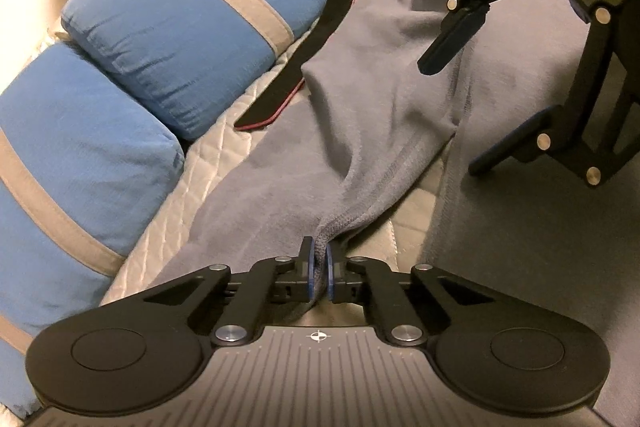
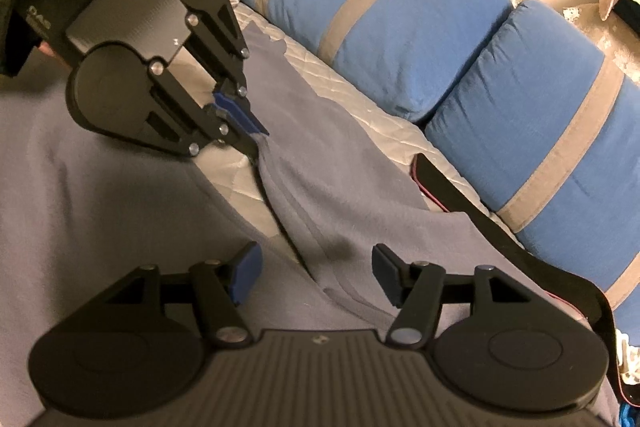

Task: Fold clothes
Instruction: 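Grasp the grey sweatpants fabric with the left gripper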

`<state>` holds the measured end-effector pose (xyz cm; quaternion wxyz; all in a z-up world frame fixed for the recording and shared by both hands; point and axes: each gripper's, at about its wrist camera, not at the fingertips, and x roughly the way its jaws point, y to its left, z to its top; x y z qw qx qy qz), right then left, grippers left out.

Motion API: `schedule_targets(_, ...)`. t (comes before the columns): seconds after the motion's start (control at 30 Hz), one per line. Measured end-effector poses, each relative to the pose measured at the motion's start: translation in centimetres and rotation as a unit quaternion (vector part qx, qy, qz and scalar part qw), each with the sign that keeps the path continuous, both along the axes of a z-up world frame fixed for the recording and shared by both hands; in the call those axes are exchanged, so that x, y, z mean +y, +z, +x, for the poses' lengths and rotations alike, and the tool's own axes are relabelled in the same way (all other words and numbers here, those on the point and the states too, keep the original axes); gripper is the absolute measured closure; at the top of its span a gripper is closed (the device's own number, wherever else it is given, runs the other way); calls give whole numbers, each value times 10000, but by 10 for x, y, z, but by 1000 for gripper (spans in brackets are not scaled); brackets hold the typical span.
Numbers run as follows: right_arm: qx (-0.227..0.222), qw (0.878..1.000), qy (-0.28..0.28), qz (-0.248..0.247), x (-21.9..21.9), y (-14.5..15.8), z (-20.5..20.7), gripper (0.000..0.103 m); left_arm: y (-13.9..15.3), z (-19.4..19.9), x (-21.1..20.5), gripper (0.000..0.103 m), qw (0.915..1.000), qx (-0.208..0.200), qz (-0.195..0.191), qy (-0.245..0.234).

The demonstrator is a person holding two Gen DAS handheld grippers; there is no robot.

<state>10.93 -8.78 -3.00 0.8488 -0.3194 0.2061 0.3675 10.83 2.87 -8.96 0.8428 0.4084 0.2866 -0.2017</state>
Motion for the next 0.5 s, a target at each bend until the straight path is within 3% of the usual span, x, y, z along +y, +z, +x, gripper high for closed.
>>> schedule_targets(0.2,-39,9992,-353,178,-11,5,7,29,12,-3,-2,98,9973,-711,-84,189)
schedule_targets(0.5,311,9895,-832,1136,-31,26,24,31,21,5,-3,98,9866,-1484,-93,677)
